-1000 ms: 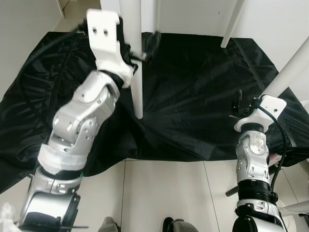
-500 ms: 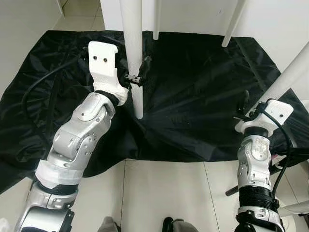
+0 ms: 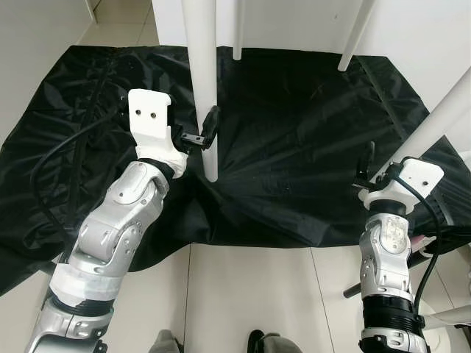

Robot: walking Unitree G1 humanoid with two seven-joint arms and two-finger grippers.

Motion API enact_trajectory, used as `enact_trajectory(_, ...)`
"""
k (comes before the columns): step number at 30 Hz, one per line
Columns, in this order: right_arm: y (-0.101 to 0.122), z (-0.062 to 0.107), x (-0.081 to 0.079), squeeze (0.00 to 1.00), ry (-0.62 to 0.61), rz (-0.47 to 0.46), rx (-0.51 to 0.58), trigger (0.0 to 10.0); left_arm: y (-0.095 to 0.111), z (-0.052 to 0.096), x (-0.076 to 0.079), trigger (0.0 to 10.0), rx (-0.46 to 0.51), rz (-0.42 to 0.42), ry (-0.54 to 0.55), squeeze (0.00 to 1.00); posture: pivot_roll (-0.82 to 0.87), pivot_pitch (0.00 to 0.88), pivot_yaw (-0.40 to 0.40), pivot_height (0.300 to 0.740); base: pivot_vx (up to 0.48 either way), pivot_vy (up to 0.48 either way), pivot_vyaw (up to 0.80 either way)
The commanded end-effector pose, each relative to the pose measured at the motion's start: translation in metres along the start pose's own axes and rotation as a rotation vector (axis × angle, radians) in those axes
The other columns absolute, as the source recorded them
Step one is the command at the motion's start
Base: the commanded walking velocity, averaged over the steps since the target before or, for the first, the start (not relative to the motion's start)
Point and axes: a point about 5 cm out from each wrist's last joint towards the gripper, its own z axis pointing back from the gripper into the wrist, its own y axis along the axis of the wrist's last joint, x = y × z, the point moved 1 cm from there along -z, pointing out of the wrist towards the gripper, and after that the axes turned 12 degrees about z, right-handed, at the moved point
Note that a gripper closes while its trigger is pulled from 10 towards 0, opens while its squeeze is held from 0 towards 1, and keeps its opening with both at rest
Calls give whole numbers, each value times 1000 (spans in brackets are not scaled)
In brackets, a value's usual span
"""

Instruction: Building children table

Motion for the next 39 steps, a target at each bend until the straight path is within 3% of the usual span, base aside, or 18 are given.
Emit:
enact_trajectory(1, -2, 4, 0, 0, 3, 14, -13, 10000, -1, 4, 9, 10000, -16, -9, -135, 0, 85, 158, -20, 740, 0, 0, 0)
enact_trajectory(19, -4, 28, -19, 0, 110, 76, -15, 10000, -16, 22, 6, 10000, -32, -66, -124, 0, 84, 151, -28, 740, 0, 0, 0)
enact_trajectory(39, -15, 67, -35, 0, 205, 108, -69, 10000, -40, 53, -13, 10000, -94, -113, -45, 0, 93, 149, -31, 740, 0, 0, 0)
